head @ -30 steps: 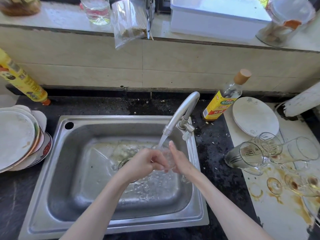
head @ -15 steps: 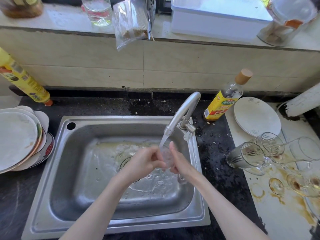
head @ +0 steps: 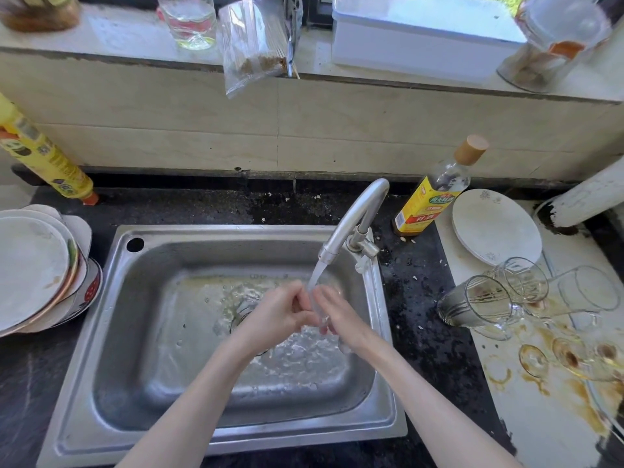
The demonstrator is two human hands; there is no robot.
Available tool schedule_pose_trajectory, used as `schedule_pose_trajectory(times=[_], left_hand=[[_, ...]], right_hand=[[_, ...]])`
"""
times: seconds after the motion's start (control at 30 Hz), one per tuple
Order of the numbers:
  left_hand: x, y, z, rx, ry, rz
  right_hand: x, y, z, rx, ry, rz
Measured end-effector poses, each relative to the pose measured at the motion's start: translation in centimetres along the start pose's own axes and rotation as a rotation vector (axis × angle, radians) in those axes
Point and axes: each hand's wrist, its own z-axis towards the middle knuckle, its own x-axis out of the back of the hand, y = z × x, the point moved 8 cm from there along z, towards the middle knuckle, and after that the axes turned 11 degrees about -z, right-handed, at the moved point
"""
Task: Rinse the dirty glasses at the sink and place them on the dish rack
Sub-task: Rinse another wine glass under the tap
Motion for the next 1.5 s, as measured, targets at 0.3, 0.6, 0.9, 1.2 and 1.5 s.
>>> schedule_pose_trajectory(times=[0.3,0.6,0.9,1.2,1.5], left_hand=[[-0.9,0.7,-0.4,0.018,-0.21,-0.046],[-0.5,0.5,-0.8,-0.017,-0.269,0.032],[1.4,0.0,-0.3,0.0,0.078,0.025],[1.4,0.6,-0.1,-0.163,-0.15,0.101],[1.3,-1.9,-0.3,0.035,0.119,-0.445]], right_hand=[[0.4,0.0,0.3,-0.079,0.047,0.028],[-0.2,1.0,-0.1,-0.086,-0.037,0.093],[-0.6,0.8,0.8,-0.058,-0.002,-0.013],[-1.8,1.9,-0.4,-0.244,-0.168,0.568],[-0.8,0.2,-0.4,-0.059,-0.003,0.158]])
